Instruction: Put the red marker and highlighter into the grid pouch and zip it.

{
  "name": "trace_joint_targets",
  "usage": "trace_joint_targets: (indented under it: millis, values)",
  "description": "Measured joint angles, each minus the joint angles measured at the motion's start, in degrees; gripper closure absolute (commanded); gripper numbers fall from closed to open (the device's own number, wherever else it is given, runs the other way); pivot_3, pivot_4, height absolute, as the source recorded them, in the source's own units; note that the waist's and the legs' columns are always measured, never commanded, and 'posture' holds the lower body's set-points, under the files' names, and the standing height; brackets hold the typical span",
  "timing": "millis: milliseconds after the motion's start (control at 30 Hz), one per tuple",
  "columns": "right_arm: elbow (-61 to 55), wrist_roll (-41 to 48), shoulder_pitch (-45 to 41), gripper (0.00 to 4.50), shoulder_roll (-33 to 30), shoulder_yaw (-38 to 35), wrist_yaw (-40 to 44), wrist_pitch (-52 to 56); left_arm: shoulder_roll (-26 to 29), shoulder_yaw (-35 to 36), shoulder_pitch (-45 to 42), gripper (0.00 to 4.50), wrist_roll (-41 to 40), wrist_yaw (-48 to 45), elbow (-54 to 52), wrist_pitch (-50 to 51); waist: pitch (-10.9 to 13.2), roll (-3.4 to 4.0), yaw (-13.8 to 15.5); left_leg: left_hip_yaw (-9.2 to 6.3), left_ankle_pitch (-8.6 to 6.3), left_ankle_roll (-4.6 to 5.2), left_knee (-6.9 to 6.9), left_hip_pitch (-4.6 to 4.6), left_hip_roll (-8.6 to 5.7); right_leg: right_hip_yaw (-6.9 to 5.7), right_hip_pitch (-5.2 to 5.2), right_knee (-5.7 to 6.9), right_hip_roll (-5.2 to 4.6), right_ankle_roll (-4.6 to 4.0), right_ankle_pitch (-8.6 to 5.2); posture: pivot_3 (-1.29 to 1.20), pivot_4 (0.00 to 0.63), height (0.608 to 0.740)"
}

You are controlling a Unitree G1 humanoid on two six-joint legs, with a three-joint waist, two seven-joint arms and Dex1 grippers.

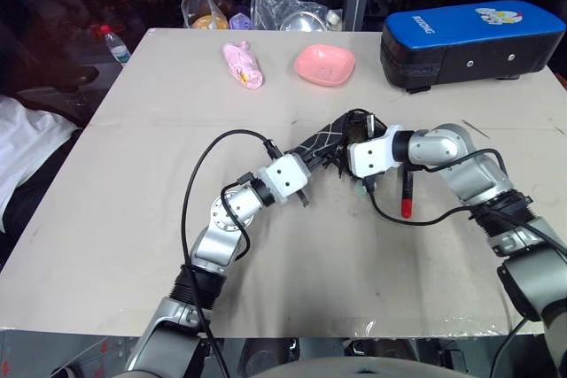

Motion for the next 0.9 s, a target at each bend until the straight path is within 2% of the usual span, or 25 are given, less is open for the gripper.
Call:
trace_joint_targets:
  millis: [167,233,333,433,500,533,567,700,900]
  values:
    - [-0.4,1.2,0.2,0.02,0.2,-1.3,-0.7,1.0,-0.2,0.0,-0.3,4.5,0.0,0.6,0.0,0.0,0.0,0.0,0.0,0.0,0.0,0.0,0.0,0.0,0.0,0.0,0.0,0.0,0.0,0.0,0.0,0.0,0.15,0.74]
    - [-2.3,4.4,0.9,0.02,0.1,-4.3,-0.5,3.6,-0.1,0.3,-0.5,4.5,0.0,1.0,0.0,0.1,0.0,0.0,0.1,-0.01,0.0,0.0,0.0,-0.01,0.01,0.01,0.0,0.0,-0.01,0.0,0.0,0.0,0.15,0.74]
    - [-10.6,14.3,5.5,0.02,0.1,-11.5,0.9,12.6,0.2,0.6,-0.4,4.5,0.0,1.3,-0.1,0.3,0.0,0.0,0.4,-0.05,0.0,0.0,0.0,-0.02,0.03,-0.01,0.01,0.0,-0.01,0.0,0.0,0.0,0.15,0.74]
    - [-17.2,20.5,9.0,0.02,-0.1,-15.7,1.5,20.5,0.3,0.6,-0.3,4.5,0.0,1.3,-0.2,0.5,0.0,0.0,0.3,-0.05,0.0,0.0,0.01,0.0,0.03,0.0,0.01,0.03,-0.01,0.0,0.0,0.0,0.15,0.74]
    - [-25.6,27.1,15.9,0.02,-0.3,-21.3,0.0,30.5,0.5,0.7,-0.2,4.5,0.0,1.3,-0.6,0.8,0.0,0.0,0.8,-0.12,-0.01,0.01,0.01,-0.01,0.05,-0.06,0.06,0.0,-0.01,-0.01,0.0,0.0,0.15,0.74]
    - [-25.9,27.3,16.3,0.02,-0.2,-21.5,-0.2,31.0,0.5,0.7,-0.2,4.5,0.0,1.3,-0.6,0.8,0.0,0.0,0.9,-0.12,-0.01,0.01,0.01,-0.02,0.04,-0.06,0.06,0.0,-0.01,-0.01,0.0,0.0,0.15,0.74]
    - [-29.2,29.7,20.5,0.02,-0.2,-24.2,-2.2,36.8,0.6,0.9,-0.1,4.5,0.0,1.3,-0.6,0.9,0.0,0.0,1.0,-0.11,-0.01,0.01,0.01,-0.02,0.04,-0.04,0.06,0.01,-0.01,-0.01,0.0,0.0,0.15,0.74]
    - [-37.0,31.6,29.2,0.02,0.7,-29.1,-9.5,48.7,0.7,1.0,-0.1,4.5,0.0,1.3,-0.6,1.0,0.0,0.0,1.2,-0.1,-0.01,0.02,0.02,0.0,0.01,0.01,0.05,0.04,-0.01,-0.01,0.0,0.0,0.15,0.74]
    - [-44.9,31.1,41.4,0.02,6.3,-29.6,-19.8,58.9,0.6,1.0,-0.3,4.5,-0.1,1.3,-0.6,1.1,0.0,0.0,1.3,-0.11,-0.01,0.02,0.01,-0.01,0.0,0.02,0.02,0.05,0.02,-0.01,0.0,0.0,0.15,0.74]
